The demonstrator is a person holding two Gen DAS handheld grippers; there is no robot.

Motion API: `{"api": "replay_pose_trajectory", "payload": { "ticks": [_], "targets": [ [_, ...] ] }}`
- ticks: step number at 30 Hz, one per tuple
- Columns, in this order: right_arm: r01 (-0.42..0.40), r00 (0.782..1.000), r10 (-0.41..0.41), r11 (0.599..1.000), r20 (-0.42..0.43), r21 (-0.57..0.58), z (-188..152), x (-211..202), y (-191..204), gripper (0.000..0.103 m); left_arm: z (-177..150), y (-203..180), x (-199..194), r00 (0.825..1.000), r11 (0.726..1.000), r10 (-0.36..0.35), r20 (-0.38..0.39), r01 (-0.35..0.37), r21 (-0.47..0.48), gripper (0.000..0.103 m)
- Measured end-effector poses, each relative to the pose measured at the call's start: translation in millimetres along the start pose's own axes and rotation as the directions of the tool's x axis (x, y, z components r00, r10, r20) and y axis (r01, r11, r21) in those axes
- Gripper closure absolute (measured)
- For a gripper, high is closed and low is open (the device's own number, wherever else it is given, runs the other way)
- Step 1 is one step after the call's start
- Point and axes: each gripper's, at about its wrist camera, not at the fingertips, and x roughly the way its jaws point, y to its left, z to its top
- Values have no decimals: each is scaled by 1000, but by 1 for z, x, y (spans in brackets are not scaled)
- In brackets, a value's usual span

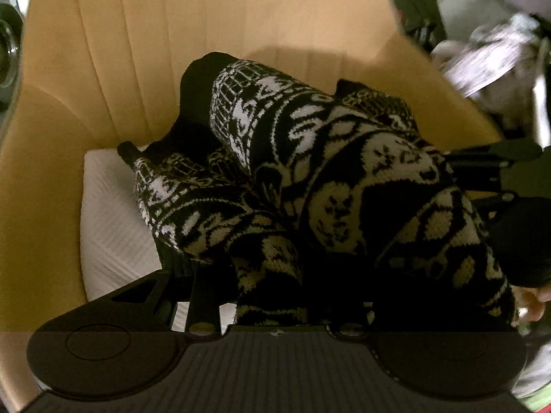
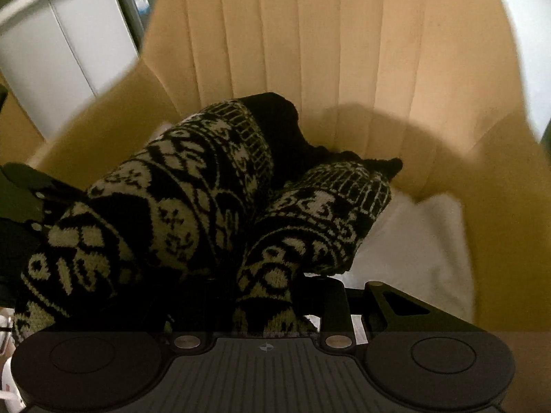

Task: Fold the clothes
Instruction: 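Carry the held sweater bundle with both grippers toward the tan chair, then lower the sweater bundle onto the white cloth on the chair seat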

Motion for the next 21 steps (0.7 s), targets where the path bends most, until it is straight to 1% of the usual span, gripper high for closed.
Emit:
{"api": "replay_pose_trajectory", "payload": {
  "ticks": [3,5,6,8,10,11,13,14,16,19,21],
  "targets": [
    [11,996,-14,999,-83,-37,-7,34,4,77,-7,10,29,998,1000,19,-65,-18,21,74],
    [15,993,-23,998,-118,-63,-14,45,8,77,-16,12,42,994,998,31,-103,-26,49,73],
    [17,991,-24,998,-131,-56,-16,48,8,77,-20,13,45,993,998,31,-114,-24,55,73],
    [22,988,-25,1000,-150,-19,-19,50,-2,75,-24,20,46,993,1000,9,-119,-6,22,72],
    [26,985,-21,999,-172,24,-15,54,-10,74,-26,31,45,992,999,-29,-126,23,-46,72],
    [21,983,-14,999,-183,35,-14,56,-12,74,-26,39,45,990,994,-56,-132,44,-98,72],
    [12,979,-1,999,-204,50,-14,59,-17,74,-28,54,45,984,976,-108,-138,79,-202,72],
    [7,977,5,998,-215,55,-16,60,-19,74,-29,62,46,982,967,-125,-139,89,-239,72],
    [3,973,8,999,-233,47,-16,54,-15,75,-28,69,45,981,959,-140,-137,100,-266,72],
    [2,970,2,1000,-243,14,-15,47,-16,76,-26,66,39,983,967,-124,-134,89,-239,73],
    [21,970,-25,1000,-242,-20,-15,39,-19,76,-25,66,34,985,971,-110,-130,79,-226,73]
  ]
}}
